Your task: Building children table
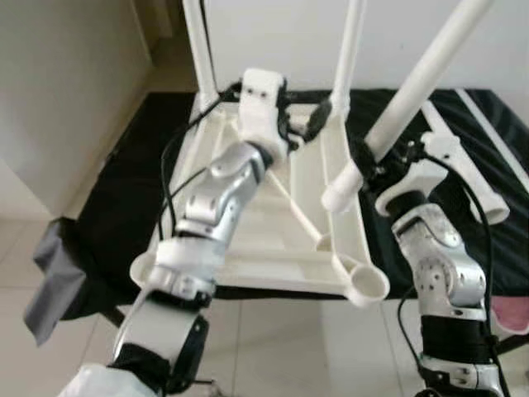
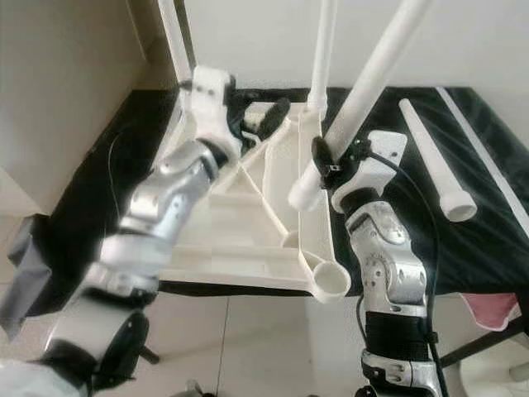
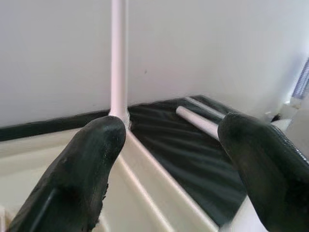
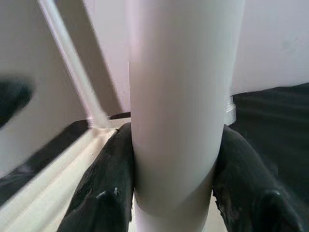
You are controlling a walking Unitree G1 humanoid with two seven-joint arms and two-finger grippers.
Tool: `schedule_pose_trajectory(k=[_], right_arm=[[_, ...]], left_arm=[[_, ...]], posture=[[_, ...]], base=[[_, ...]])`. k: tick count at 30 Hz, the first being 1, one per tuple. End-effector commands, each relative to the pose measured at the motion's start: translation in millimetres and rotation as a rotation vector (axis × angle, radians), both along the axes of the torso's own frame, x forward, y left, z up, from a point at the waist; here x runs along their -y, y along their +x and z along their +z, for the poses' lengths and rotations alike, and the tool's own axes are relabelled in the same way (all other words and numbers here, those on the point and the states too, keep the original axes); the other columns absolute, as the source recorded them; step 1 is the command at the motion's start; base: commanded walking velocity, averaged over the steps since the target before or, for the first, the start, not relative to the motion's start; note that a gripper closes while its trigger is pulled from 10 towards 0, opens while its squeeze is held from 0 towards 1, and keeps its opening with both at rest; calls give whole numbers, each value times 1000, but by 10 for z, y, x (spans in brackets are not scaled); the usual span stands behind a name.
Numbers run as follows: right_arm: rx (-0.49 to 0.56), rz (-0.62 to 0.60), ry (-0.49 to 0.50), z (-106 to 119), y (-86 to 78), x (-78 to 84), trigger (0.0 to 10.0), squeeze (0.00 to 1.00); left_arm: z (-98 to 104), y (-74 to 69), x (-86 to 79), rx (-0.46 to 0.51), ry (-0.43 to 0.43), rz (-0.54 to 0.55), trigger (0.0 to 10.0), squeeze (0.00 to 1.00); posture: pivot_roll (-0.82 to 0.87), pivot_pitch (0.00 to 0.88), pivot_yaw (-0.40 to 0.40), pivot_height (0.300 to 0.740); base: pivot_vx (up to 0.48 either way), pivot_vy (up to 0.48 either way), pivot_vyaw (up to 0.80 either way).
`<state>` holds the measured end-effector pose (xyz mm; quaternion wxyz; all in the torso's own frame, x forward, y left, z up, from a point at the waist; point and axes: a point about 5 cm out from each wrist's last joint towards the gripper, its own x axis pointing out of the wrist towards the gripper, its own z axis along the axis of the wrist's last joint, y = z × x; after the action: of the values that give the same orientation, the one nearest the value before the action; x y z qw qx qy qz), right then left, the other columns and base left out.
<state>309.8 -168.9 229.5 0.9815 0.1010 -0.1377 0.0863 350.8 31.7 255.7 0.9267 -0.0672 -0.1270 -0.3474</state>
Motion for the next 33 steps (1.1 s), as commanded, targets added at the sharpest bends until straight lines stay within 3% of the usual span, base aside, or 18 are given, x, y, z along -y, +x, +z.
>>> schedule_pose_trajectory(k=[1, 2, 3, 6, 13, 15, 23, 25, 26, 29, 33], right_arm=[[48, -34, -29, 90, -14, 0, 10000, 0], [48, -34, -29, 90, -14, 0, 10000, 0], [41, -55, -43, 77, -7, 6, 10000, 0], [32, -65, -51, 59, 7, 6, 10000, 0], [26, -99, -75, 46, 35, 32, 10000, 0], [19, -121, -79, 36, 44, 53, 10000, 0], [19, -121, -79, 36, 44, 53, 10000, 0], [19, -138, -80, 36, 41, 63, 10000, 0], [19, -138, -80, 36, 41, 63, 10000, 0], [23, -149, -84, 45, 30, 69, 10000, 0], [24, -152, -85, 47, 35, 71, 10000, 0]], left_arm=[[-89, -142, 75, 57, 66, -204, 10000, 0], [-89, -142, 75, 57, 66, -204, 10000, 0], [-237, -270, 96, 54, 78, -281, 10000, 0], [-422, -431, 133, 53, 132, -358, 10000, 0], [-609, -533, 114, -2, 166, -382, 10000, 0], [-704, -573, 111, -11, 209, -383, 10000, 0], [-704, -573, 111, -11, 209, -383, 10000, 0], [-835, -708, 117, -17, 278, -442, 10000, 0], [-835, -708, 117, -17, 278, -442, 10000, 0], [-1032, -897, 126, -17, 403, -558, 10000, 0], [-1105, -902, 104, -14, 471, -566, 10000, 0]], posture=[[-60, 12, 13, 740], [-60, 12, 13, 740], [-56, 17, 9, 740], [-54, 19, 7, 740], [-47, 30, -3, 740], [-49, 37, -3, 740], [-49, 37, -3, 740], [-55, 45, 3, 740], [-55, 45, 3, 740], [-56, 44, 5, 740], [-57, 43, 4, 740]], base=[[0, 0, 0], [0, 0, 0], [0, 0, 0], [0, 0, 0], [0, 0, 0], [0, 0, 0], [0, 0, 0], [0, 0, 0], [0, 0, 0], [0, 0, 0], [0, 0, 0]])
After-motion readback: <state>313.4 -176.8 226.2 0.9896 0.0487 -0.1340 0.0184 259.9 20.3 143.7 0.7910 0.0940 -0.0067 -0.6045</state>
